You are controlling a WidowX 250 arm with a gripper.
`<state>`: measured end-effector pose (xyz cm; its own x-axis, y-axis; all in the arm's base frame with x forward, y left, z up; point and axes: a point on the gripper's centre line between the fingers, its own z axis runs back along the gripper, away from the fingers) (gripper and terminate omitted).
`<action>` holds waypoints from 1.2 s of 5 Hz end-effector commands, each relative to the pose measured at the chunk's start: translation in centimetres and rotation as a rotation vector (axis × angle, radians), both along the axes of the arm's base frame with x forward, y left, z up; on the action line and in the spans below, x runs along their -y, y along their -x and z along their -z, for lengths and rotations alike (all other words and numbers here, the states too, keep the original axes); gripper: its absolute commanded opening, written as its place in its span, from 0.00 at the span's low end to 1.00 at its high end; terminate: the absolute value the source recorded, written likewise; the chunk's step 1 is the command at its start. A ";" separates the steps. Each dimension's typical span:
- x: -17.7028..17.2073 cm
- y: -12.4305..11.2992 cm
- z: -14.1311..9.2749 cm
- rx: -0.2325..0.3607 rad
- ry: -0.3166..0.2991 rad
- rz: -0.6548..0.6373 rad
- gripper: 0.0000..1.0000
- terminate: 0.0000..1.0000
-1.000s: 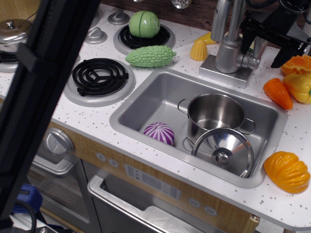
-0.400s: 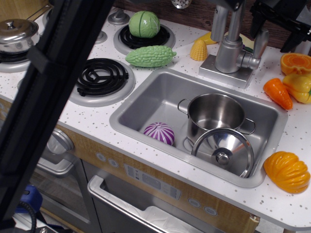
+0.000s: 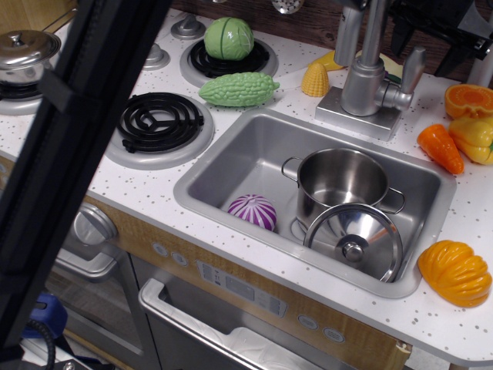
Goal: Turn lever vertical to front
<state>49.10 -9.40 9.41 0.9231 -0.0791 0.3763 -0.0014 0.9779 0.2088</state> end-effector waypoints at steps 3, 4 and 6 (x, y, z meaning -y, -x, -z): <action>1.1 1.6 -1.8 -0.023 0.070 -0.100 0.00 0.00; 1.7 2.7 -2.5 -0.083 0.088 -0.127 0.00 0.00; 1.8 3.2 -1.4 -0.184 0.149 -0.132 0.00 0.00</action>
<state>45.77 -10.09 7.76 0.9840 0.1008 0.1471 -0.1149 0.9892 0.0913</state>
